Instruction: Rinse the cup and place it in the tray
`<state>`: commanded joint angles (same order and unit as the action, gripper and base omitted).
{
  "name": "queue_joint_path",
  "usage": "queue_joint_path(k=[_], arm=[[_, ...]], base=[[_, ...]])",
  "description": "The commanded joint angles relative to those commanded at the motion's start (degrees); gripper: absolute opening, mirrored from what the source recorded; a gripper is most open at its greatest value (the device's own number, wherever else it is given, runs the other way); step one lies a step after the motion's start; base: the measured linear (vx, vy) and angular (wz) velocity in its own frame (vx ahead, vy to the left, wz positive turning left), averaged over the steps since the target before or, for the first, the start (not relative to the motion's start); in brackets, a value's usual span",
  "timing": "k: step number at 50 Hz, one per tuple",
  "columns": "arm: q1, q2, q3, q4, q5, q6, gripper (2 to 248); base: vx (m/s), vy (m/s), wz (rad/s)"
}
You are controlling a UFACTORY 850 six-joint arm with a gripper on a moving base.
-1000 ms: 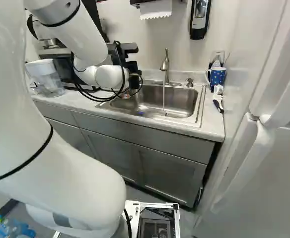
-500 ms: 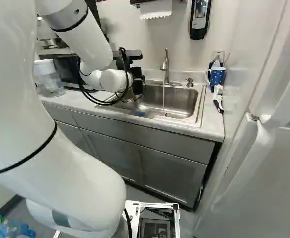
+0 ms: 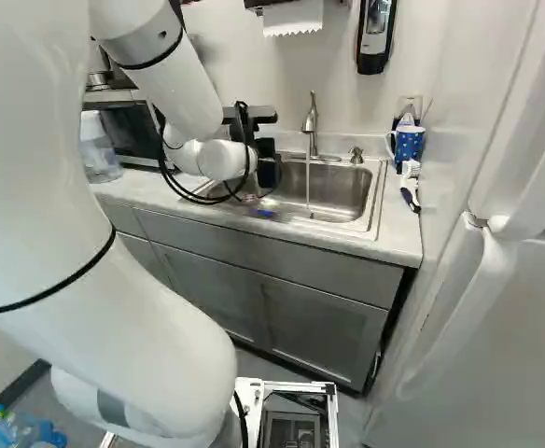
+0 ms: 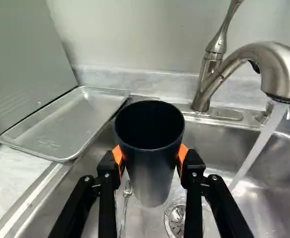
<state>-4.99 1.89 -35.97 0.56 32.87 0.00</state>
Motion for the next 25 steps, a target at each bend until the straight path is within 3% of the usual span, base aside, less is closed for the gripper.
queue_joint_path(k=[25], arm=[[-3.94,-1.41,1.15,0.0,0.0,0.0,123]], base=[[0.0,0.0,0.0]])
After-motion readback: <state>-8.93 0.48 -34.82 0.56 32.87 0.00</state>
